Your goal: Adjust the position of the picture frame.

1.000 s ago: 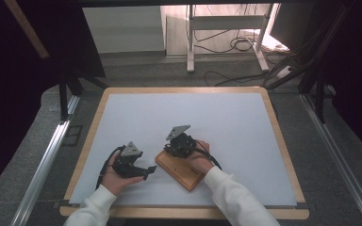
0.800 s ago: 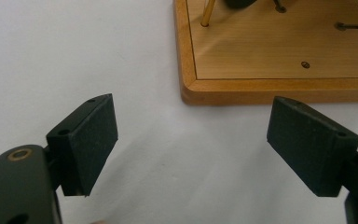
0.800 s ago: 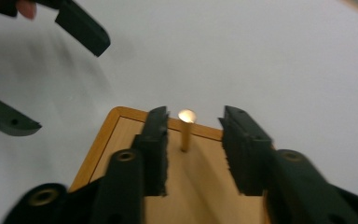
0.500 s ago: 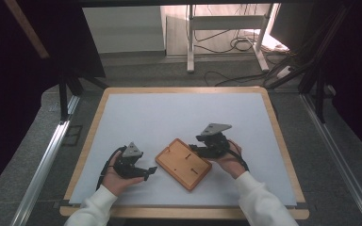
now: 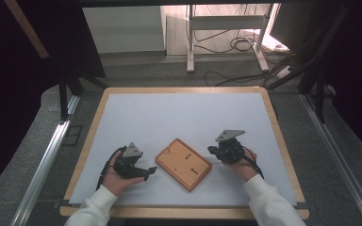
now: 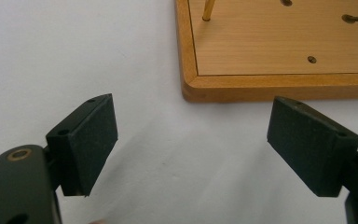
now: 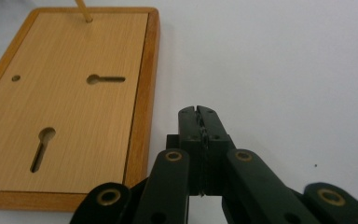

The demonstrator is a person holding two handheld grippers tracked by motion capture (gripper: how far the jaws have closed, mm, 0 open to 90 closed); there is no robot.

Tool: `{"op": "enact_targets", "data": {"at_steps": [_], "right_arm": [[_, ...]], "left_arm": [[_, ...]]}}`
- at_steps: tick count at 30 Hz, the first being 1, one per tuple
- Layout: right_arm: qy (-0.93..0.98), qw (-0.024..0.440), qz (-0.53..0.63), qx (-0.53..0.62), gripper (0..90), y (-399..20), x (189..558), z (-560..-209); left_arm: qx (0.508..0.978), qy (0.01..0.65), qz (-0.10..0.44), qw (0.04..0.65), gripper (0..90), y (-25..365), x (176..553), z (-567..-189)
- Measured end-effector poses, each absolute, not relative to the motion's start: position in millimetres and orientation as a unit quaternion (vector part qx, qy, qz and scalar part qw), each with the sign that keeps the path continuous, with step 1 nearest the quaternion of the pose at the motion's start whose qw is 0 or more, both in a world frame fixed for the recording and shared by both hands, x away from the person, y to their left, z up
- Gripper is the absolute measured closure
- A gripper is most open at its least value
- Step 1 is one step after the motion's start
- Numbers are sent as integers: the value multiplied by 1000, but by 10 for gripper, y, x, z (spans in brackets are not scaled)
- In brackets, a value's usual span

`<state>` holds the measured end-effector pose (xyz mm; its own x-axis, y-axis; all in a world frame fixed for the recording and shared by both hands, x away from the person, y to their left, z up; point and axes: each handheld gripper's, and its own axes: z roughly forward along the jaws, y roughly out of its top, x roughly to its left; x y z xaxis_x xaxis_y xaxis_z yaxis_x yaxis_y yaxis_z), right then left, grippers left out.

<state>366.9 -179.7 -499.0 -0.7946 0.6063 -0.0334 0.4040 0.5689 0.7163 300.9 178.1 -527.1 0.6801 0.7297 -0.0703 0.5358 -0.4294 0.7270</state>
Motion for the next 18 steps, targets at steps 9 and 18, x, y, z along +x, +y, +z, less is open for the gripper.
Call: {"op": "enact_targets", "data": {"at_steps": [9,18], "right_arm": [[895,125,332,273,900,-1802,3552,-5111],[902,128,317,264,900,-1831,3414,-5140]], "left_arm": [[834,382,129,376,161,1793,3009,-5269],[836,382,129,373,161,1782,3009,-5275]]}}
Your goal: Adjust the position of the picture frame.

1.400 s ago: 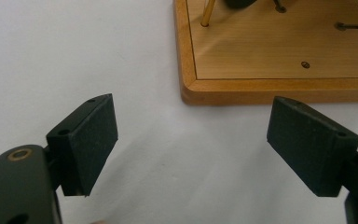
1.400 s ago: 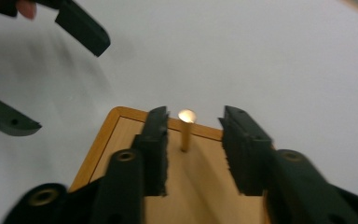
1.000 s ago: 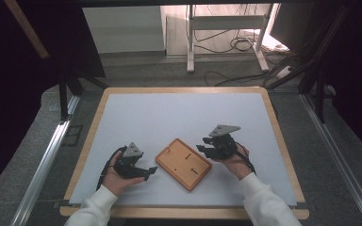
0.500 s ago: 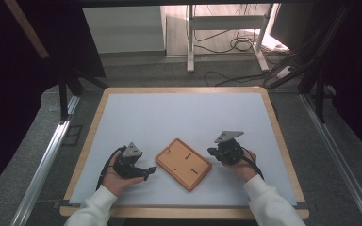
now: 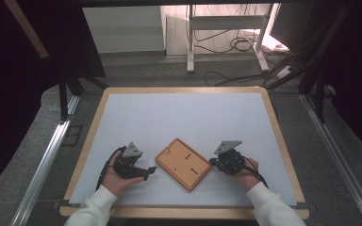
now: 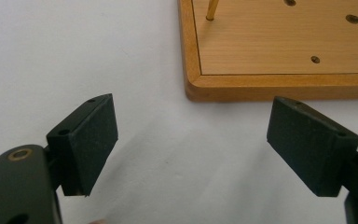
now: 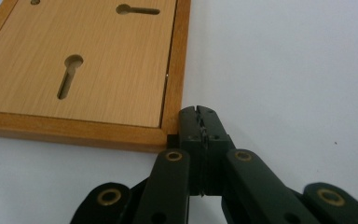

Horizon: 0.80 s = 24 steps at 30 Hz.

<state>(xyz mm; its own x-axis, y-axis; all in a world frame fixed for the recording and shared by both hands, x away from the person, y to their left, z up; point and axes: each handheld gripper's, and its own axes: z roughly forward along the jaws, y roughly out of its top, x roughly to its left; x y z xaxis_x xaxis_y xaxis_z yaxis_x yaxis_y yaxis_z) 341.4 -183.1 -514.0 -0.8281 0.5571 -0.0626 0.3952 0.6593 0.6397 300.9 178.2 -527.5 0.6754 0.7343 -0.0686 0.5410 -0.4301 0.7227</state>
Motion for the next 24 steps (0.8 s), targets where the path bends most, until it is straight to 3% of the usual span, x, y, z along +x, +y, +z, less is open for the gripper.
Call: {"op": "enact_targets", "data": {"at_steps": [24], "right_arm": [[906,106,314,264,900,-1758,3000,-5143]], "left_arm": [[833,389,130,371,162,1801,3024,-5285]]}}
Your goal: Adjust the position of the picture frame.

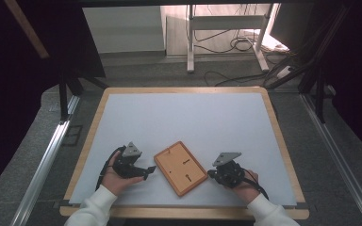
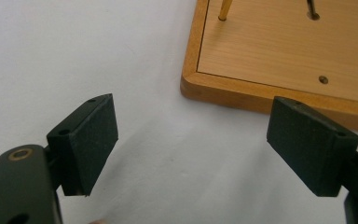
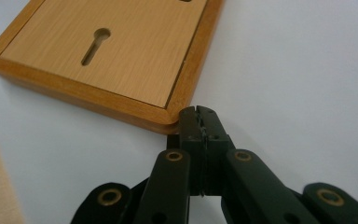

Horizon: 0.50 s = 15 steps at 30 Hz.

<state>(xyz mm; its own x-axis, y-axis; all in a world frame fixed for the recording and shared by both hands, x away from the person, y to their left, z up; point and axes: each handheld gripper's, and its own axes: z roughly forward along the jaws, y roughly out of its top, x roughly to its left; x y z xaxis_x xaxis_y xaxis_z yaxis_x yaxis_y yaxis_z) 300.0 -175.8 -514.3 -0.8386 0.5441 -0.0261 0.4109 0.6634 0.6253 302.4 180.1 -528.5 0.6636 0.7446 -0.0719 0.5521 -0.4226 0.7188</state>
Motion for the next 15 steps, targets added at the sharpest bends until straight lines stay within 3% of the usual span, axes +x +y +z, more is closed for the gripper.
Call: {"op": "enact_targets", "data": {"at_steps": [15], "right_arm": [[904,77,333,257,900,-1601,2789,-5160]], "left_arm": [[833,393,132,366,163,1833,3048,-5298]]}}
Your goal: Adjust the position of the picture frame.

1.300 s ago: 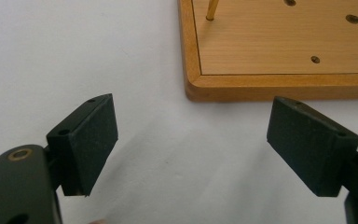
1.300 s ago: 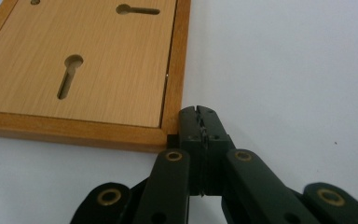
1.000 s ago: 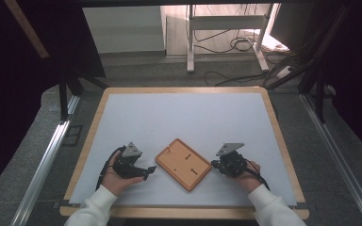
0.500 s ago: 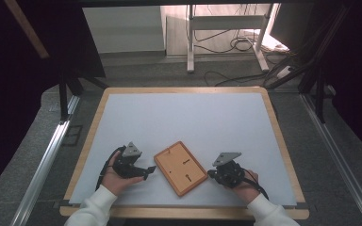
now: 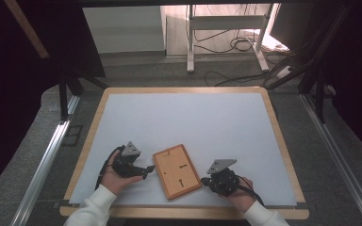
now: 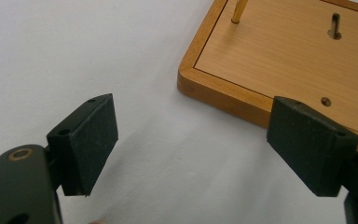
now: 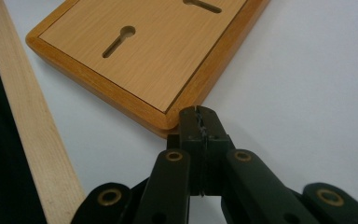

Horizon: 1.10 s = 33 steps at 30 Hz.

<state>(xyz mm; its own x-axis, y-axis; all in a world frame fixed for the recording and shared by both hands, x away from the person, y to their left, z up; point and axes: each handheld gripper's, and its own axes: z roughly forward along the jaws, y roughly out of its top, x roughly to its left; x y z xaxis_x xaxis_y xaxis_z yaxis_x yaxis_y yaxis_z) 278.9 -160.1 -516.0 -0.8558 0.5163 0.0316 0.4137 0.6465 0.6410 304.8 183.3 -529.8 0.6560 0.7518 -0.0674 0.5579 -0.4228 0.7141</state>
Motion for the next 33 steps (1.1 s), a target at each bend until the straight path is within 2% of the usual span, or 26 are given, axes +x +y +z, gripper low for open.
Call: {"op": "enact_targets", "data": {"at_steps": [9,22,28,33], "right_arm": [[913,66,329,230,900,-1362,2714,-5222],[917,84,329,209,900,-1209,2661,-5236],[913,93,338,207,900,-1270,2686,-5197],[901,110,354,227,900,-1492,2740,-5126]], "left_arm": [[830,399,133,367,165,1861,3057,-5298],[830,397,136,368,165,1872,3060,-5291],[828,399,136,370,165,1885,3056,-5282],[826,399,138,374,166,1913,3053,-5278]]}}
